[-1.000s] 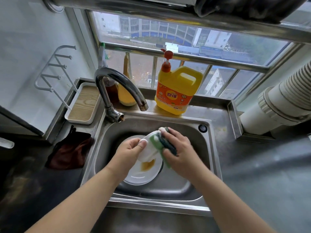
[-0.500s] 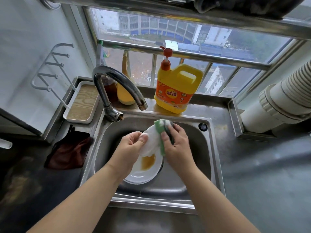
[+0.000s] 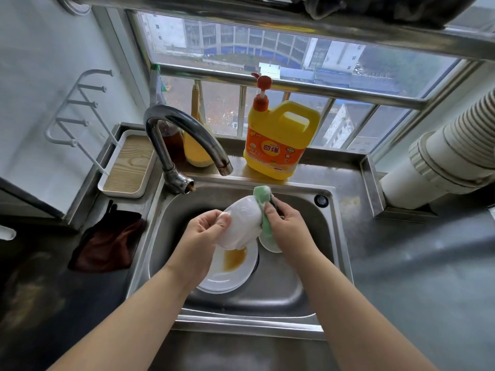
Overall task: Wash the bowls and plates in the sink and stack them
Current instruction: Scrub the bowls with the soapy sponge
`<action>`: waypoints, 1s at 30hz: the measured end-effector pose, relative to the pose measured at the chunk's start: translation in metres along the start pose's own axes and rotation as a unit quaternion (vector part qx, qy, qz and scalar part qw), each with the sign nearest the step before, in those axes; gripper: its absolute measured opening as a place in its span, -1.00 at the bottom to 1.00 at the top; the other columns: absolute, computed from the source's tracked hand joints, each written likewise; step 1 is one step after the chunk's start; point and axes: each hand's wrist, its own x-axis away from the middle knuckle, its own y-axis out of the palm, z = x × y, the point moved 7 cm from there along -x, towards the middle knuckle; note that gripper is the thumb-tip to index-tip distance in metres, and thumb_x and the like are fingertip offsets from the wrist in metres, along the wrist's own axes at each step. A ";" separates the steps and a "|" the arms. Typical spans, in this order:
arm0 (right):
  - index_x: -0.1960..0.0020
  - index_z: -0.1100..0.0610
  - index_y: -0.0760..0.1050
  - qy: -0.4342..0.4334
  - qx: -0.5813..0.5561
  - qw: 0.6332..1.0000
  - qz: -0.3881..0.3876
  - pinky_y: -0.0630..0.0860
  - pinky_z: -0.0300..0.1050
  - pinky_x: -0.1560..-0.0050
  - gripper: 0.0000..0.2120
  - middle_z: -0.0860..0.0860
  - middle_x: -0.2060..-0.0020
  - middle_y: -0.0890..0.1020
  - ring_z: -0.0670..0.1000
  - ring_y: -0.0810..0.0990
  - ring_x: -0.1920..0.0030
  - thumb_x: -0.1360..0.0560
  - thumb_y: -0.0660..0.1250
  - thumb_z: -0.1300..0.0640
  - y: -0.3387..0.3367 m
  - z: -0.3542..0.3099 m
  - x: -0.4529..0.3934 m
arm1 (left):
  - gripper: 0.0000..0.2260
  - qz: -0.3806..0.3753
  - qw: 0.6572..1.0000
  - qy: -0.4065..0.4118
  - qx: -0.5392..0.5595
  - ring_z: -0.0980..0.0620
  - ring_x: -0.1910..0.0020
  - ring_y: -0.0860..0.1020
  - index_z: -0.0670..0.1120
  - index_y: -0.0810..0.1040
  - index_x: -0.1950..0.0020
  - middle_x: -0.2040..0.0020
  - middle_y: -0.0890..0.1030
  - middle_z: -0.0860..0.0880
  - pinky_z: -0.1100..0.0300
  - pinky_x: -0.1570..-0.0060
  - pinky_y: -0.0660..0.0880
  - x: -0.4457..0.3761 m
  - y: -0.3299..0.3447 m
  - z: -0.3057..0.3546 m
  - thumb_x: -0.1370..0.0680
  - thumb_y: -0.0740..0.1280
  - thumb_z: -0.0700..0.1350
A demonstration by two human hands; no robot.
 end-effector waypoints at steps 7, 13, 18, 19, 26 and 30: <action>-0.42 0.03 0.37 -0.199 0.217 0.956 0.017 0.10 -0.21 -0.37 -0.57 0.02 -0.40 0.28 0.02 0.19 -0.38 -0.56 0.26 0.01 0.018 -0.048 0.036 | -0.87 0.009 0.999 0.012 -0.032 0.12 0.37 0.50 -0.23 0.52 0.16 0.35 0.57 -0.02 0.31 0.28 0.45 -0.002 0.000 0.000 -0.53 0.29 -0.18; -0.39 0.09 0.41 -0.117 0.084 0.989 0.032 0.31 -0.17 -0.33 -0.60 0.03 -0.31 0.44 0.00 0.38 -0.31 -0.56 0.28 0.07 0.005 -0.036 0.019 | -0.87 0.012 1.000 0.001 0.028 0.05 0.30 0.52 -0.12 0.58 0.29 0.30 0.57 -0.08 0.24 0.21 0.47 -0.004 -0.006 0.003 -0.43 0.36 -0.11; -0.35 0.05 0.44 0.123 -0.214 0.969 -0.031 0.55 -0.16 0.13 -0.65 0.04 -0.05 0.65 -0.01 0.62 0.04 -0.58 0.27 0.05 0.006 0.005 0.019 | -0.75 0.028 0.989 -0.037 0.139 -0.07 0.06 0.56 -0.21 0.53 0.12 0.11 0.60 -0.16 0.10 0.02 0.53 -0.005 -0.008 0.000 -0.37 0.44 -0.06; -0.33 0.05 0.45 0.145 -0.260 0.954 -0.037 0.56 -0.11 0.13 -0.66 0.05 -0.03 0.66 0.01 0.64 0.05 -0.57 0.27 0.06 0.007 0.011 0.021 | -0.63 0.017 0.989 -0.044 0.141 -0.08 0.04 0.58 -0.23 0.54 0.09 0.08 0.62 -0.17 0.09 0.02 0.56 -0.005 -0.007 0.000 -0.31 0.52 -0.01; -0.26 0.00 0.50 0.100 -0.285 0.953 -0.017 0.57 -0.14 0.24 -0.72 -0.03 0.06 0.70 -0.06 0.68 0.14 -0.56 0.30 0.14 -0.009 0.017 0.022 | -0.59 -0.099 0.993 -0.059 0.034 -0.02 0.05 0.54 -0.07 0.66 0.02 0.05 0.60 -0.10 0.16 0.04 0.52 -0.001 -0.006 0.004 -0.24 0.60 0.09; -0.30 -0.03 0.49 0.046 -0.200 0.979 -0.014 0.54 -0.23 0.06 -0.67 -0.08 -0.07 0.65 -0.07 0.62 -0.05 -0.55 0.31 0.13 -0.016 0.007 0.020 | -0.71 -0.145 0.986 -0.079 -0.010 -0.06 0.06 0.56 -0.22 0.57 -0.12 0.04 0.61 -0.15 0.12 0.04 0.53 -0.002 -0.006 0.012 -0.40 0.35 -0.24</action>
